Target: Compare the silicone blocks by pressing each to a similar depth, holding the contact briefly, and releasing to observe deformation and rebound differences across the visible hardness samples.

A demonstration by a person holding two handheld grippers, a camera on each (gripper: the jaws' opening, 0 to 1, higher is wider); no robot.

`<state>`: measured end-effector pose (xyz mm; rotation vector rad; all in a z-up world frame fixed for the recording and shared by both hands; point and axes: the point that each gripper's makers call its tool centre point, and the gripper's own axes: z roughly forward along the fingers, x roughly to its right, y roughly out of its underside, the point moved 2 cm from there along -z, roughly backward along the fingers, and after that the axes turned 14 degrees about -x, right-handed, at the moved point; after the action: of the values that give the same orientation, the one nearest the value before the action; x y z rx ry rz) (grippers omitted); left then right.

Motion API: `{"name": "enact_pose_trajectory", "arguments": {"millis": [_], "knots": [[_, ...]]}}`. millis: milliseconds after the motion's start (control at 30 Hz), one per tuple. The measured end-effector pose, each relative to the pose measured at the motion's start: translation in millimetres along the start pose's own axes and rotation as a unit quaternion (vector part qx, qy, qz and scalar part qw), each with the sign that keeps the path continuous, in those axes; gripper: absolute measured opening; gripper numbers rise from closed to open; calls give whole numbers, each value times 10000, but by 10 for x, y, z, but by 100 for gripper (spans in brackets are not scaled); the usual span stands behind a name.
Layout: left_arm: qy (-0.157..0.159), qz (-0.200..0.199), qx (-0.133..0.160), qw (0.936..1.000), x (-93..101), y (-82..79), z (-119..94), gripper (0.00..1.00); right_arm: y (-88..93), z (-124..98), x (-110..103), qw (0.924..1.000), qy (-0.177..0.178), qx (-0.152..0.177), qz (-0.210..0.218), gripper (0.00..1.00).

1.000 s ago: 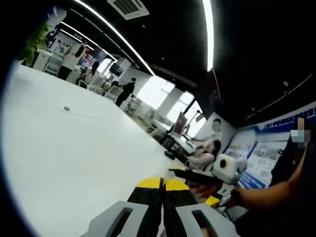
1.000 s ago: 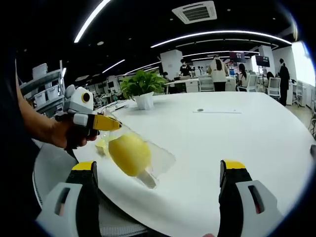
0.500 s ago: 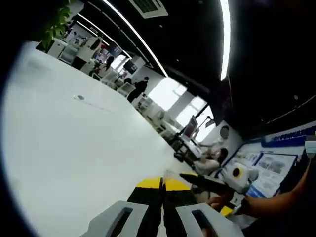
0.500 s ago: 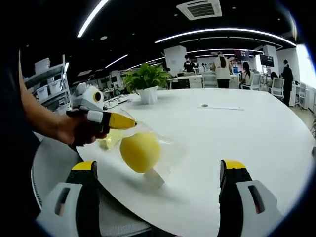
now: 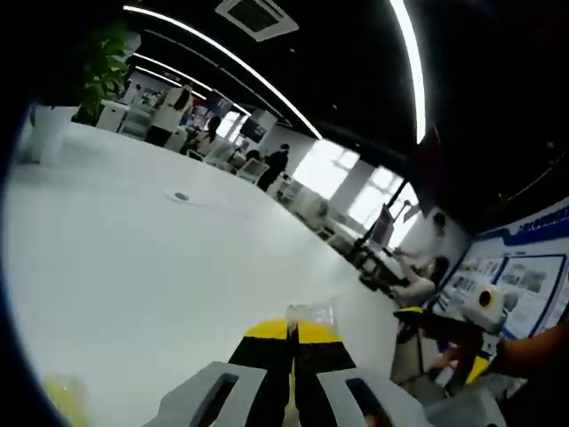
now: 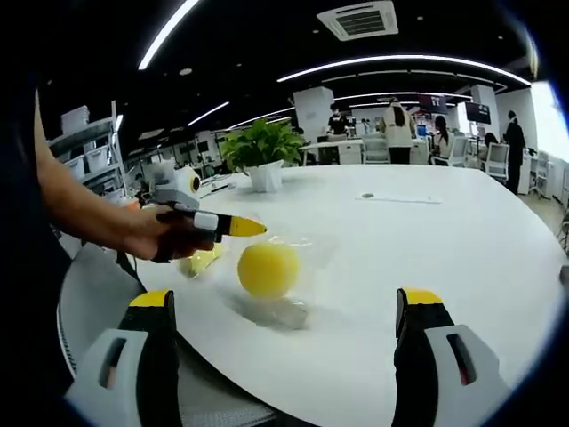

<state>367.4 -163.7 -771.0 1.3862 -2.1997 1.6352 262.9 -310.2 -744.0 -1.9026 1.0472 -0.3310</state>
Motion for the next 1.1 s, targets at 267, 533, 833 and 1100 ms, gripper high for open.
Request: {"name": "enact_pose_trajectory", "arguments": {"millis": [267,533,833,1100], "knots": [[-410,445,-382,9974,-190,134,113,0,-27,-24,-45,10000,5,41,-11,96],[-569,387,-619,9957,-303,227,215,0,7,-20,-12,9999,-4,-54,145,96],[-943,521,-936,9898,-452,349,282,0,59,-14,-14,9997,-26,-124,225,96],[-1163,914,-1261,9809,-532,418,292,0,39,-8,-21,9996,-43,-102,256,96]]}}
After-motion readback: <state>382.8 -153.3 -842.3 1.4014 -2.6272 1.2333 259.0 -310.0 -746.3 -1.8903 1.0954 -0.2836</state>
